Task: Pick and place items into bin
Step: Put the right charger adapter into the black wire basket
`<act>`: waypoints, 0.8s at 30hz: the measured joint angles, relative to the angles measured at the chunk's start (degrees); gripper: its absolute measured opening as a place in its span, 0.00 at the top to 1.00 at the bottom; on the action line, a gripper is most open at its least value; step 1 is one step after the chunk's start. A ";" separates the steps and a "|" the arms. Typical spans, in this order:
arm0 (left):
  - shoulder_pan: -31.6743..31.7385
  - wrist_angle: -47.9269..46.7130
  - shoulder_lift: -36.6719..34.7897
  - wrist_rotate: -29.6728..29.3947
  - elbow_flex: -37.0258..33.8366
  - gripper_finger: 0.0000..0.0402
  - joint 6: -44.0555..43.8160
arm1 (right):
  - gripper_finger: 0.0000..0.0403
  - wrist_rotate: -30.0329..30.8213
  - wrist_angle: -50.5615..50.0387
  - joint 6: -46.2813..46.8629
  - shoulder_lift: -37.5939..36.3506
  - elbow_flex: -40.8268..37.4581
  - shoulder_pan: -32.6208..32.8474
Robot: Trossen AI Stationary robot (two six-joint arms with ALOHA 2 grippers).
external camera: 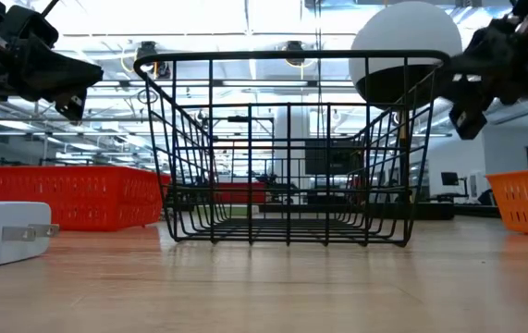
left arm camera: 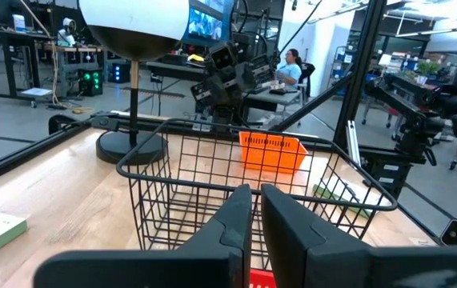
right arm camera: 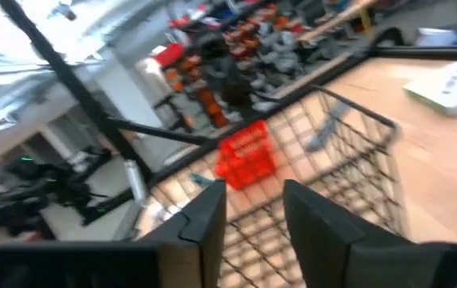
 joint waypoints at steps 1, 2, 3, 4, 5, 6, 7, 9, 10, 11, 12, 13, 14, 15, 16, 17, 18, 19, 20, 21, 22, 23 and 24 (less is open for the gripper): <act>0.01 0.02 0.00 0.00 0.00 0.91 0.00 | 0.77 -1.09 2.29 -0.07 1.42 0.00 0.38; 0.00 0.02 0.00 0.00 0.00 0.91 0.00 | 0.80 -1.48 4.55 -0.34 2.96 0.00 0.84; 0.00 0.05 0.00 0.00 0.00 0.91 0.00 | 0.83 -1.48 6.66 -0.57 4.43 0.00 1.30; 0.00 0.05 0.00 0.00 0.00 0.91 0.00 | 0.87 -1.38 8.63 -0.72 5.86 0.00 1.78; 0.02 0.07 0.00 0.00 0.00 0.91 0.00 | 0.90 -1.11 10.53 -0.68 7.26 0.00 2.13; 0.02 0.07 0.00 0.00 0.00 0.91 0.00 | 0.94 -0.46 12.43 -0.11 8.64 0.00 2.39; 0.00 0.09 0.00 0.00 0.00 0.91 0.00 | 0.97 0.44 14.03 0.55 9.90 0.00 2.51; 0.01 0.08 0.00 0.00 0.00 0.91 0.00 | 0.99 1.65 16.57 1.00 11.93 0.00 2.49; 0.01 0.10 0.00 0.00 0.00 0.91 0.00 | 0.98 1.80 17.31 1.31 12.62 0.00 2.45; 0.00 0.11 0.00 0.00 0.00 0.91 0.00 | 0.98 1.89 18.32 1.68 13.36 0.00 2.45; 0.00 0.18 0.00 -0.04 0.00 0.91 0.00 | 0.98 1.83 19.57 2.05 14.07 0.00 2.47; 0.00 0.57 0.00 -0.43 -0.02 0.91 0.00 | 0.99 1.78 20.81 2.42 14.69 0.00 2.69; 0.00 1.35 0.00 -0.97 -0.04 0.91 0.02 | 0.99 1.80 22.37 2.45 15.45 0.00 3.38; 0.00 2.24 0.00 -1.46 -0.04 0.91 -0.10 | 1.00 1.91 24.17 1.96 16.32 0.00 4.23; 0.00 3.20 -0.01 -1.59 -0.04 0.91 -0.77 | 1.00 2.18 25.95 1.25 17.28 0.03 5.24; 0.00 4.09 0.00 -1.57 -0.04 0.91 -1.95 | 1.00 3.08 27.63 0.29 18.42 0.17 6.44; 0.00 5.06 0.00 -1.57 -0.04 0.91 -3.43 | 1.00 4.48 28.92 -0.72 19.57 0.35 7.80; 0.00 6.21 0.00 -1.54 -0.04 0.91 -5.36 | 1.00 6.36 30.10 -1.66 20.87 0.48 9.29; -0.06 7.21 0.00 -1.50 -0.04 0.91 -7.51 | 1.00 8.31 30.92 -2.50 22.37 0.71 11.02; -0.07 8.10 -0.02 -1.46 -0.04 0.91 -10.25 | 1.00 10.89 31.40 -3.19 24.00 0.97 12.73; -0.07 9.16 0.00 -1.44 -0.04 0.91 -13.53 | 1.00 13.36 31.71 -3.84 25.76 1.34 14.36; -0.07 10.31 0.00 -1.44 -0.04 0.91 -16.76 | 1.00 15.27 32.58 -4.50 27.74 1.94 15.98; -0.07 11.22 -0.02 -1.46 -0.04 0.91 -19.09 | 1.00 17.12 33.62 -5.14 29.79 2.71 17.53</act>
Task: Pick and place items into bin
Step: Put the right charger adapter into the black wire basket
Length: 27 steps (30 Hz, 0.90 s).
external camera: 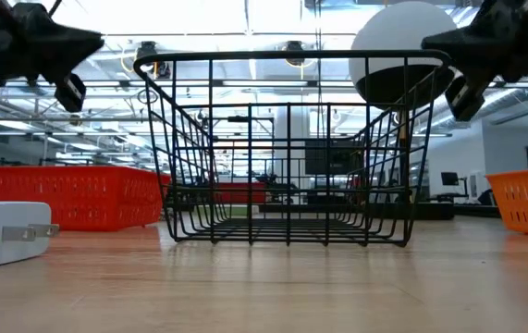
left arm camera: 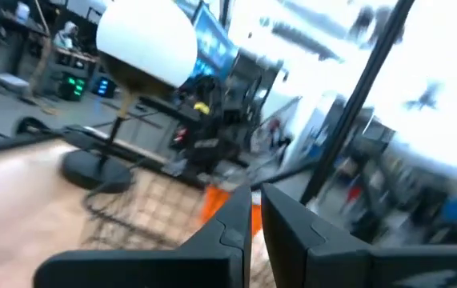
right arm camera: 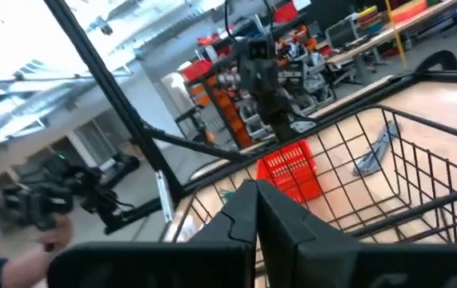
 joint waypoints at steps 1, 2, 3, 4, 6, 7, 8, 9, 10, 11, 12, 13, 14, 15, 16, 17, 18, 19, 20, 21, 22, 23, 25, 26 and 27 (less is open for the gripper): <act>0.00 0.42 0.00 0.00 0.00 0.91 -1.31 | 1.00 1.53 1.18 -0.80 1.98 0.90 1.42; 0.00 0.43 0.01 0.19 0.00 0.91 -1.43 | 1.00 2.57 2.04 -2.01 4.11 2.12 2.69; 0.00 0.45 0.02 1.07 0.00 0.91 -0.32 | 1.00 2.89 2.59 -3.41 6.35 3.46 3.77; 0.02 0.74 0.05 2.26 0.00 0.91 0.88 | 1.00 2.90 2.67 -4.84 8.44 4.91 4.57; -0.03 1.43 0.23 3.34 0.00 0.91 1.93 | 1.00 2.92 2.52 -7.51 12.93 8.12 6.02; -0.02 2.26 0.31 3.01 0.00 0.91 1.29 | 1.00 2.92 2.52 -8.79 15.33 10.07 6.58; 0.00 4.04 0.58 2.65 0.00 0.91 -0.53 | 1.00 2.92 2.40 -9.85 17.67 11.89 6.91; 0.01 6.08 0.95 2.66 0.02 0.91 -2.17 | 1.00 2.84 1.81 -10.46 19.86 13.80 7.18; -0.03 7.64 1.25 3.45 0.02 0.91 -3.46 | 1.00 2.73 1.01 -10.67 22.03 15.87 7.51; -0.37 9.24 1.71 4.77 0.02 0.91 -4.20 | 1.00 2.82 0.08 -10.75 24.22 18.08 7.91; -0.86 11.07 2.37 6.22 0.03 0.91 -4.55 | 1.00 2.96 -0.97 -10.81 26.60 20.63 8.35; -1.48 12.31 2.96 7.12 0.04 0.91 -4.61 | 1.00 2.93 -2.59 -10.96 28.94 23.46 8.76; -2.19 13.26 3.66 7.57 0.04 0.91 -4.38 | 1.00 2.86 -4.56 -11.44 31.39 26.39 9.20; -3.04 13.69 4.38 7.60 0.04 0.91 -3.96 | 1.00 2.78 -7.02 -12.29 33.88 29.67 9.66; -3.82 13.65 5.01 7.56 0.04 0.91 -3.41 | 1.00 2.76 -9.26 -13.43 36.40 33.20 10.04; -4.64 13.63 5.77 7.42 0.04 0.91 -2.78 | 1.00 2.72 -11.72 -15.06 38.85 36.89 10.33; -5.36 13.67 6.71 7.31 0.04 0.91 -2.29 | 1.00 2.72 -14.21 -16.87 41.05 40.54 10.53; -6.03 13.37 7.50 7.21 0.04 0.91 -1.98 | 1.00 2.72 -17.02 -18.67 43.13 44.22 10.60; -6.80 13.05 8.41 7.23 0.04 0.91 -1.57 | 1.00 2.70 -20.30 -20.04 44.88 47.83 10.60; -7.51 13.17 9.39 7.19 0.04 0.91 -0.82 | 1.00 2.75 -23.32 -20.87 46.38 50.92 10.52; -8.17 13.29 10.30 6.96 0.04 0.91 -0.13 | 1.00 2.78 -26.21 -21.19 47.76 53.89 10.24; -8.84 13.39 11.34 6.61 0.04 0.91 0.09 | 1.00 2.75 -28.33 -21.29 48.73 56.08 9.89; -10.16 11.85 13.53 6.56 0.85 0.91 0.67 | 0.99 2.58 -29.37 -21.36 50.22 59.05 9.24; -11.12 11.21 14.86 6.51 1.47 0.91 0.80 | 0.99 2.55 -29.18 -21.59 50.61 59.99 9.07; -12.28 10.69 16.33 6.22 1.96 0.91 0.30 | 0.98 2.59 -29.02 -22.07 50.79 60.58 9.05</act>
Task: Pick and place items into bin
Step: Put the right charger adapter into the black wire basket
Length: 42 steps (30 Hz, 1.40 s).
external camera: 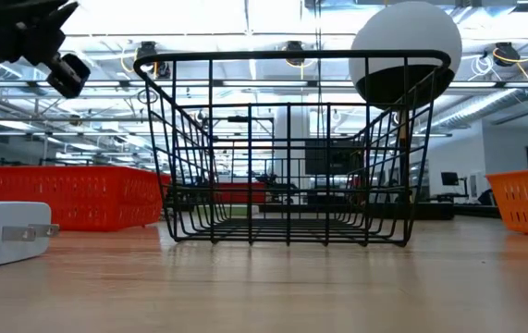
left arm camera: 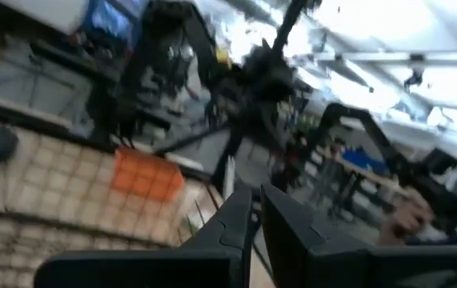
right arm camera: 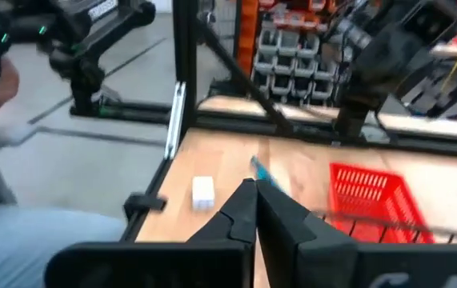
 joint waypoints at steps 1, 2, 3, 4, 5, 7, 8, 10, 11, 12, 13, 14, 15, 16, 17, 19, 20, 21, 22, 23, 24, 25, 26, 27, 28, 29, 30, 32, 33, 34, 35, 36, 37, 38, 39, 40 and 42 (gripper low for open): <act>-1.33 -0.66 1.67 -0.71 0.63 0.91 -1.01 | 0.97 0.13 0.22 -0.44 0.02 0.18 -0.02; -2.84 -1.01 3.57 -1.90 1.27 0.91 -1.31 | 0.96 0.21 0.44 -1.12 -0.23 0.23 -0.16; -4.54 -1.32 5.65 -3.50 2.15 0.91 -0.90 | 0.96 0.17 0.52 -1.78 -0.55 0.23 -0.25; -6.29 -1.51 7.80 -5.07 3.24 0.91 0.52 | 0.95 0.09 0.71 -2.59 -1.25 0.23 -0.51; -8.14 -1.98 10.06 -6.54 4.58 0.91 2.36 | 0.94 0.12 0.94 -3.33 -2.06 0.23 -0.87; -11.66 -5.29 15.15 -9.54 8.08 0.91 6.32 | 0.93 0.25 1.24 -4.83 -4.36 0.23 -1.63; -13.32 -7.83 18.10 -10.82 10.08 0.91 8.07 | 0.92 0.26 1.33 -5.82 -5.51 0.27 -2.05; -16.46 -13.77 24.13 -14.25 14.26 0.91 10.30 | 0.91 0.28 1.47 -7.55 -7.30 0.27 -2.63; -17.76 -16.42 27.35 -16.16 16.37 0.91 10.30 | 0.91 0.24 1.43 -8.20 -7.90 0.25 -2.85; -18.81 -18.63 30.47 -17.96 18.24 0.91 9.62 | 0.90 0.11 1.47 -8.74 -8.43 -0.01 -2.90; -19.70 -19.59 33.57 -19.28 20.01 0.91 8.52 | 0.90 0.13 1.24 -8.98 -8.73 -0.35 -2.90; -20.43 -19.39 36.64 -19.55 21.80 0.91 7.44 | 0.89 0.13 1.36 -8.97 -8.83 -0.72 -2.88; -21.19 -19.14 39.21 -19.53 23.63 0.91 6.23 | 0.89 0.06 1.41 -8.86 -8.82 -1.09 -2.88; -21.88 -19.19 41.84 -19.51 25.58 0.91 4.69 | 0.89 0.07 1.25 -8.83 -8.77 -1.40 -2.88; -22.67 -19.36 44.45 -19.51 27.63 0.91 3.59 | 0.88 0.05 1.15 -8.88 -8.69 -1.51 -2.88; -24.52 -21.77 49.49 -19.95 31.71 0.91 3.02 | 0.88 0.00 1.23 -8.92 -8.70 -1.52 -2.88; -25.56 -23.73 51.82 -20.78 33.63 0.91 3.00 | 0.88 0.00 1.53 -8.94 -8.77 -1.52 -2.90; -26.59 -25.82 54.23 -21.72 35.75 0.91 2.94 | 0.88 0.00 1.78 -9.22 -8.83 -1.50 -2.88; -27.48 -27.88 56.38 -22.54 37.86 0.91 2.41 | 0.88 0.00 1.96 -9.66 -8.83 -1.50 -2.89; -28.29 -29.86 58.33 -23.41 39.79 0.91 1.72 | 0.88 0.00 2.14 -10.08 -8.79 -1.52 -2.88; -29.12 -32.66 60.10 -24.85 41.57 0.91 0.16 | 0.88 -0.02 2.37 -10.19 -8.75 -1.52 -2.88; -30.05 -35.26 61.64 -26.37 42.97 0.91 -1.85 | 0.88 -0.03 2.52 -9.93 -8.74 -1.52 -2.88; -30.93 -37.61 63.12 -27.51 44.20 0.91 -3.92 | 0.88 -0.03 2.56 -9.18 -8.74 -1.52 -2.88; -31.69 -39.73 64.39 -28.38 45.24 0.91 -5.82 | 0.89 -0.03 2.58 -8.30 -8.77 -1.52 -2.88; -32.35 -41.32 65.50 -28.83 46.03 0.91 -7.57 | 0.89 -0.03 2.55 -7.40 -8.77 -1.52 -2.87; -32.89 -41.92 66.54 -28.90 46.59 0.91 -9.21 | 0.89 -0.03 2.55 -6.84 -8.76 -1.52 -2.72; -33.34 -41.62 67.41 -28.73 46.76 0.91 -10.55 | 0.89 -0.03 2.56 -6.71 -8.74 -1.52 -2.49; -33.73 -40.54 68.83 -27.40 46.76 0.91 -12.14 | 0.89 -0.03 3.10 -7.29 -8.74 -1.52 -2.04; -33.59 -39.32 69.53 -26.46 46.76 0.91 -12.75 | 0.89 -0.07 3.53 -7.65 -8.74 -1.52 -1.77; -33.43 -38.12 70.10 -25.90 46.76 0.91 -13.10 | 0.89 -0.07 3.93 -7.71 -8.74 -1.52 -1.62; -33.21 -37.43 70.43 -25.74 46.76 0.91 -13.31 | 0.89 -0.10 4.28 -7.79 -8.74 -1.52 -1.52; -33.06 -36.66 70.67 -25.66 46.76 0.91 -13.26 | 0.89 -0.11 4.46 -7.77 -8.74 -1.52 -1.34; -32.81 -35.76 70.88 -25.23 46.76 0.89 -12.86 | 0.89 -0.09 4.45 -7.71 -8.74 -1.52 -1.25; -32.59 -35.39 71.16 -24.54 46.81 0.87 -12.73 | 0.89 -0.09 4.43 -7.69 -8.74 -1.52 -1.26; -32.46 -35.46 71.44 -24.51 46.81 0.85 -12.47 | 0.89 -0.09 4.42 -7.73 -8.74 -1.52 -1.30; -32.42 -35.76 71.66 -24.53 46.78 0.81 -12.47 | 0.89 -0.09 4.41 -7.78 -8.74 -1.52 -1.31; -32.22 -35.57 72.07 -24.69 46.78 0.73 -12.17 | 0.89 -0.09 4.41 -7.66 -8.74 -1.52 -1.31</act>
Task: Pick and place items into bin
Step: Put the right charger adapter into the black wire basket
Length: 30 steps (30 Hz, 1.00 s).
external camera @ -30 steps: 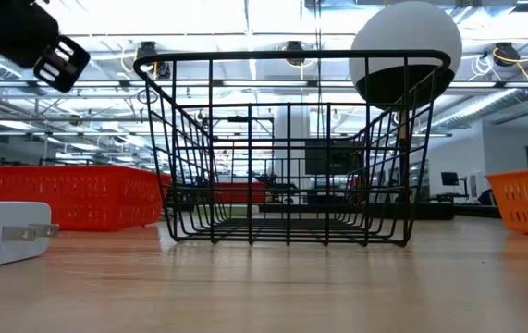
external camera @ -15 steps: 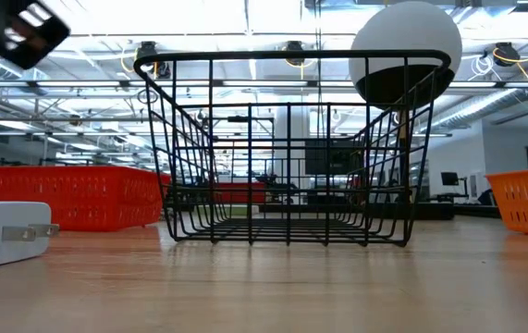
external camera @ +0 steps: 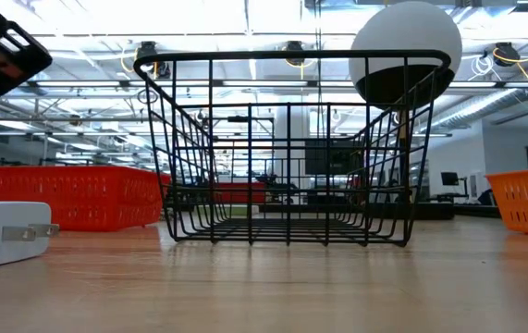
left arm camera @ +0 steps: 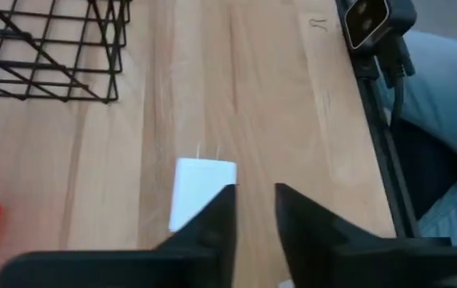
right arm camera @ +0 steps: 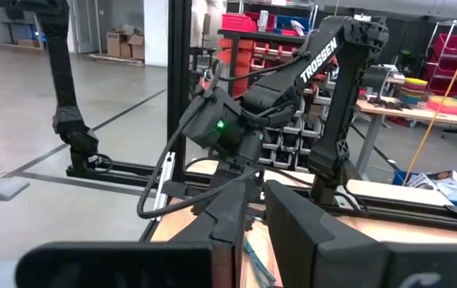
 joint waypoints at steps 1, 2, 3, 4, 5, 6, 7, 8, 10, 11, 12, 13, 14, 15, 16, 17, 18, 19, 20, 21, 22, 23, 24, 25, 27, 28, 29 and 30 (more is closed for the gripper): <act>0.06 0.10 0.27 -0.52 0.00 0.69 0.21 | 0.89 0.00 0.01 0.01 0.00 0.00 0.00; 0.07 0.11 0.62 -1.10 0.00 0.63 0.18 | 0.89 0.00 0.06 0.01 0.00 0.00 -0.04; 0.18 0.14 0.96 -1.25 0.00 0.58 -0.10 | 0.89 0.00 0.11 0.01 0.00 0.00 -0.10; 0.29 0.25 1.22 -1.25 0.00 0.53 -0.28 | 0.89 0.00 0.22 0.00 0.00 0.00 -0.11; 0.32 0.59 1.54 -1.23 0.00 0.48 -0.27 | 0.89 0.00 0.27 -0.11 0.00 0.00 -0.11; 0.38 0.90 2.02 -1.27 0.00 0.44 -0.28 | 0.89 0.00 0.28 -0.35 0.00 0.00 -0.11; 0.40 0.79 2.66 -1.35 0.02 0.40 -0.28 | 0.89 0.00 0.32 -0.81 0.00 0.00 -0.11; 0.52 0.41 3.44 -1.29 0.00 0.36 -0.30 | 0.89 0.00 0.41 -1.21 0.00 0.00 -0.11; 0.94 0.28 4.84 -0.21 -0.04 0.29 -0.69 | 0.89 0.01 0.70 -1.46 0.00 0.00 -0.13; 1.25 0.46 5.49 0.54 -0.04 0.27 -0.91 | 0.89 0.00 0.69 -1.45 0.00 0.00 -0.26; 1.47 0.51 6.22 1.02 -0.02 0.25 -0.92 | 0.89 0.00 0.62 -1.44 0.00 0.00 -0.35; 1.69 0.41 6.94 1.14 -0.03 0.23 -0.85 | 0.89 0.00 0.29 -1.39 0.00 0.00 -0.39; 1.91 0.34 7.55 1.16 -0.04 0.22 -0.63 | 0.89 0.00 -0.08 -1.14 0.00 0.00 -0.40; 2.15 0.46 8.03 1.16 -0.04 0.21 -0.63 | 0.89 0.00 -0.33 -1.05 0.00 0.00 -0.44; 2.31 0.48 8.31 1.14 -0.04 0.20 -0.56 | 0.89 0.00 -0.69 -1.04 0.00 0.00 -0.44; 2.42 0.39 8.58 1.12 -0.04 0.20 -0.32 | 0.89 0.00 -1.01 -1.04 0.00 0.00 -0.44; 2.43 0.33 8.88 1.12 -0.04 0.20 -0.09 | 0.89 0.00 -1.08 -1.00 0.00 -0.02 -0.44; 2.43 0.31 9.21 1.12 -0.04 0.19 0.25 | 0.89 -0.01 -0.85 -0.63 0.00 -0.20 -0.42; 2.51 0.43 9.56 1.06 -0.04 0.19 0.69 | 0.89 0.00 -0.45 0.02 0.00 -0.54 -0.42; 2.51 0.61 9.86 0.91 -0.04 0.19 0.89 | 0.89 0.00 0.06 0.52 0.00 -0.96 -0.42; 2.53 0.81 10.13 0.83 -0.04 0.19 0.95 | 0.89 0.00 0.89 0.61 0.00 -1.42 -0.42; 2.65 0.95 10.41 0.79 -0.04 0.19 0.97 | 0.89 0.01 1.59 0.58 0.01 -1.76 -0.44; 2.77 1.08 10.68 0.70 -0.04 0.19 1.01 | 0.89 0.00 2.09 0.44 0.02 -1.90 -0.46; 2.96 1.15 10.94 0.71 -0.04 0.19 0.93 | 0.89 0.00 2.59 0.38 0.02 -1.92 -0.46; 3.32 0.88 11.05 0.53 -0.04 0.19 0.21 | 0.89 0.01 3.37 0.28 0.01 -1.92 -0.48; 3.53 0.91 11.05 0.47 -0.04 0.20 -0.06 | 0.89 0.02 3.60 0.05 0.00 -1.92 -0.48; 3.68 0.92 11.05 0.41 -0.04 0.20 -0.23 | 0.89 0.00 3.67 -0.14 0.00 -1.92 -0.48; 3.80 0.90 11.05 0.36 -0.04 0.22 -0.27 | 0.89 0.00 3.67 -0.25 0.00 -1.92 -0.48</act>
